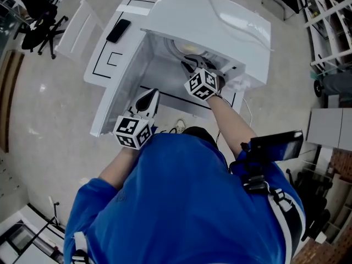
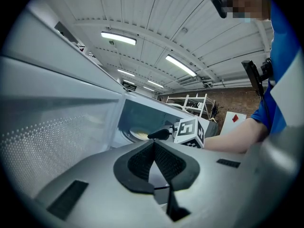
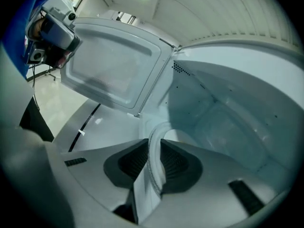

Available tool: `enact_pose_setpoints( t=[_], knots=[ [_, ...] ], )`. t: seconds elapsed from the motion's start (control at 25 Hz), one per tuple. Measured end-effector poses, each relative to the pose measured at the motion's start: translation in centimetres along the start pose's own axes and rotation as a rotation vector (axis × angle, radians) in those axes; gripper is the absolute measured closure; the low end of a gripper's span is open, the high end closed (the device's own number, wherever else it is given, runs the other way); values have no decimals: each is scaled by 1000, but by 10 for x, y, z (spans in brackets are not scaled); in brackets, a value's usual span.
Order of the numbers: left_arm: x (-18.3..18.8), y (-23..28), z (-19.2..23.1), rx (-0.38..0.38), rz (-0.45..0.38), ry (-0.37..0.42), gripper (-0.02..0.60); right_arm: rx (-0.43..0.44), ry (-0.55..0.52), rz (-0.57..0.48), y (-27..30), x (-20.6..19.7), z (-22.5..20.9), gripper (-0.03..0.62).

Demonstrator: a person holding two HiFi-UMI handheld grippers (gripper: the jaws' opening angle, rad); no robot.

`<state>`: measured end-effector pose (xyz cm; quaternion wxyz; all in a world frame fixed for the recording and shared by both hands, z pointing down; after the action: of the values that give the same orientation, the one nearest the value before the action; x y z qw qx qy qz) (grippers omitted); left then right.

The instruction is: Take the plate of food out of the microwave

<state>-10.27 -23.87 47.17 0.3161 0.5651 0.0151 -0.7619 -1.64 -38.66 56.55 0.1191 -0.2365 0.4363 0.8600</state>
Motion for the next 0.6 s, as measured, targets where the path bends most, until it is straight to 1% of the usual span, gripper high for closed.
enact_pose_setpoints(
  t=[0.16, 0.32, 0.44, 0.6],
  knots=[
    [0, -1, 1, -1, 3, -2, 572, -19, -84, 51, 12, 1, -6, 526],
    [0, -3, 4, 5, 0, -4, 572, -26, -164, 132, 26, -7, -10, 526],
    [1, -3, 7, 10, -3, -6, 572, -29, -201, 192, 35, -16, -12, 526],
    [3, -5, 11, 18, -8, -9, 572, -36, -229, 238, 41, -20, -14, 528]
  ],
)
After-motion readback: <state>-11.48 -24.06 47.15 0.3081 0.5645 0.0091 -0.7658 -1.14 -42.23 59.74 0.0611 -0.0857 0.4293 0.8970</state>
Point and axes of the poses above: the fingertips, and each gripper's own axes: y forward along the fingers, z to its left, x out of its top, the point moved 1 cm from there along -y, backward along the fingers, and after that the axes turned 10 degrees about z, right-handed, at the moved point
